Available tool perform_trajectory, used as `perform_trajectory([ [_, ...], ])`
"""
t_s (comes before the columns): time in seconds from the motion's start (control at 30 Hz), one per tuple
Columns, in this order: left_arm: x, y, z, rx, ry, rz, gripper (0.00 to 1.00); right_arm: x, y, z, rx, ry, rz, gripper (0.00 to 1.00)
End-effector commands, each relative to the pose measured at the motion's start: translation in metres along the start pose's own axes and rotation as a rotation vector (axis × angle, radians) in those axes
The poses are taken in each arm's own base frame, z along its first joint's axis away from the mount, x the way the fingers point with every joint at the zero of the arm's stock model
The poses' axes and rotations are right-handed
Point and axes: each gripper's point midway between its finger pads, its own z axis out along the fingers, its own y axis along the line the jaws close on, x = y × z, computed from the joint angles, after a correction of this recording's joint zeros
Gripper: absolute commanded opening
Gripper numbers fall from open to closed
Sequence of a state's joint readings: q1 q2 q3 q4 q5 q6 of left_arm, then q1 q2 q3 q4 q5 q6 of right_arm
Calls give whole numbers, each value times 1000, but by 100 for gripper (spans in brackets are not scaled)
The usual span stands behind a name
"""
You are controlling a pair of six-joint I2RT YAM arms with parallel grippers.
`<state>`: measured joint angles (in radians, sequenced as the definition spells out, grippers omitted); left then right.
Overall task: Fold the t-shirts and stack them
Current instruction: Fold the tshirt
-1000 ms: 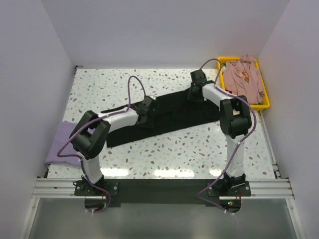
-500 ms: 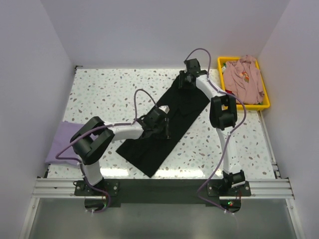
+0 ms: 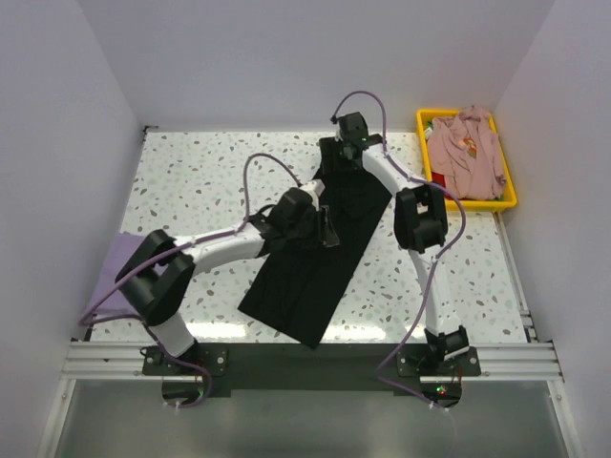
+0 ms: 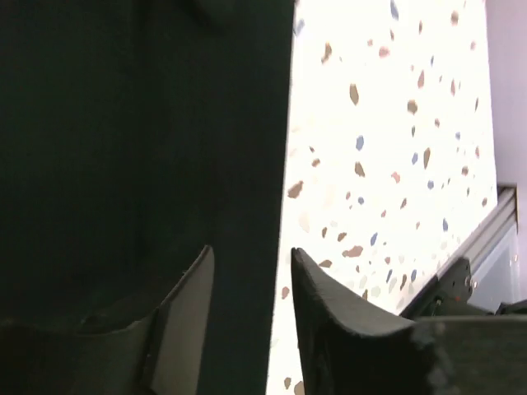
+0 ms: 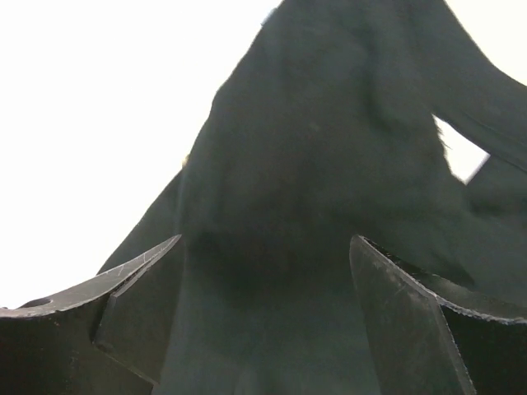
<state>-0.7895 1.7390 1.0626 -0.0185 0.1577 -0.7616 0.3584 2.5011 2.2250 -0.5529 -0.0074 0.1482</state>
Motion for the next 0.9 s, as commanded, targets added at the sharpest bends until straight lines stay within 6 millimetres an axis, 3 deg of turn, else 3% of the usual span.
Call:
perform_trajectory([
  [0.0,-26,31,-41,-105,-97,17,45,-67,-10,-81,48,-169,67,84],
  [0.1,-14,57,-54,-188,-84,24,38,-70,-12,-107,71,-183,141,83],
  [0.13,-4,65,-56,-208,-63,24,37,-54,-14,-104,78,-148,184,82],
  [0.17,0,68,-57,-214,-52,22,34,-54,-11,-113,69,-156,197,82],
  [0.2,5,72,-58,-226,-41,22,27,-35,-12,-107,75,-118,209,82],
  [0.33,25,95,-66,-298,-20,13,20,1,-7,-102,69,-60,265,70],
  [0.5,50,127,-74,-413,19,0,13,48,-14,-75,113,43,271,67],
  [0.6,61,138,-78,-449,27,-16,8,54,-24,-65,161,67,254,67],
  [0.67,70,144,-79,-455,37,-28,7,67,-28,-49,174,112,245,67],
  [0.7,72,143,-78,-442,42,-36,6,61,-28,-47,173,115,234,67],
  [0.77,85,150,-78,-454,72,-47,4,78,-32,-29,193,175,215,67],
  [0.83,96,155,-78,-452,88,-66,2,70,-34,-20,194,168,189,67],
  [0.87,100,152,-76,-428,100,-78,2,82,-37,-9,206,202,177,68],
])
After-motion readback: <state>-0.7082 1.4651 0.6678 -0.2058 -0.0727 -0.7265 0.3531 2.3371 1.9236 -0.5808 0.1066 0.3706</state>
